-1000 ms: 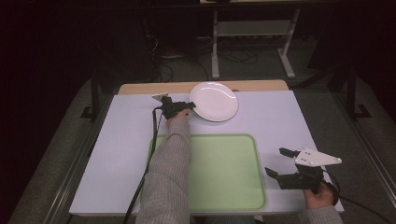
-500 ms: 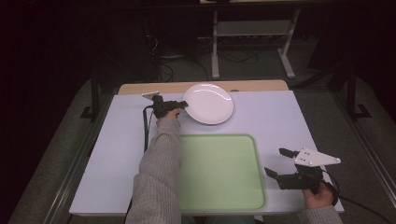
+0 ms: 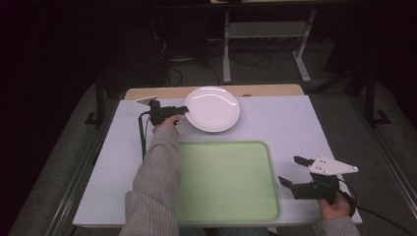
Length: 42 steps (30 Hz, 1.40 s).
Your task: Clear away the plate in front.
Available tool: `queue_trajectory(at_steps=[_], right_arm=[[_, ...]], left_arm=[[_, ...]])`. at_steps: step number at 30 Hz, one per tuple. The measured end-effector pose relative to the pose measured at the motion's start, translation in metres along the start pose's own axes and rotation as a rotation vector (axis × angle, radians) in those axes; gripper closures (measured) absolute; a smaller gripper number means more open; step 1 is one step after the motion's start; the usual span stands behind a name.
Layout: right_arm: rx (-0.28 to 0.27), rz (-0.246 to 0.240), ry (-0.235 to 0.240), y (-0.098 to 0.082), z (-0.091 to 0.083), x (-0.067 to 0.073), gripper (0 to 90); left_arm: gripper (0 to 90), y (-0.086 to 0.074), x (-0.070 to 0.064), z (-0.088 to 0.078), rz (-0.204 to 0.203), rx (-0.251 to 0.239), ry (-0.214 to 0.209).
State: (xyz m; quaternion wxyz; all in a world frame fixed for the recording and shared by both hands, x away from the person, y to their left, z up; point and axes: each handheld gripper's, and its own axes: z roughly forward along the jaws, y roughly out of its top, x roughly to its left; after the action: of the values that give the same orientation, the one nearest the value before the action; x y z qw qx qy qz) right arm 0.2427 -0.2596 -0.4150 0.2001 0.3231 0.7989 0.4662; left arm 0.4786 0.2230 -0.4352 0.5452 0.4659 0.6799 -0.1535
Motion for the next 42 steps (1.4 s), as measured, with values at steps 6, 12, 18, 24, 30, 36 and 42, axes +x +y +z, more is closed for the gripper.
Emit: queue_trajectory(at_steps=[6,12,18,24,30,36,42], right_arm=[[0.004,-0.005,0.001,0.000,0.000,0.001,13.6],[0.010,-0.001,0.000,-0.001,0.002,0.002,13.6],[0.018,-0.006,-0.005,0.000,0.005,0.003,13.6],[0.021,0.000,-0.010,0.000,0.006,0.003,13.6],[0.021,0.005,-0.017,0.000,0.008,0.003,13.6],[0.017,0.007,-0.022,0.001,0.009,0.005,13.6],[0.024,0.013,-0.030,0.001,0.011,0.005,13.6]], left_arm=[[86.0,-0.002,0.001,-0.015,0.019,0.021,-0.021],[86.4,-0.008,0.003,-0.026,0.021,0.036,-0.028],[86.1,-0.014,0.007,-0.037,0.024,0.065,-0.040],[86.3,-0.014,0.006,-0.051,0.052,0.085,-0.046],[86.3,-0.023,0.009,-0.066,0.038,0.093,-0.031],[86.3,-0.034,0.016,-0.075,0.040,0.118,-0.024],[86.1,-0.041,0.022,-0.079,0.047,0.154,-0.021]])
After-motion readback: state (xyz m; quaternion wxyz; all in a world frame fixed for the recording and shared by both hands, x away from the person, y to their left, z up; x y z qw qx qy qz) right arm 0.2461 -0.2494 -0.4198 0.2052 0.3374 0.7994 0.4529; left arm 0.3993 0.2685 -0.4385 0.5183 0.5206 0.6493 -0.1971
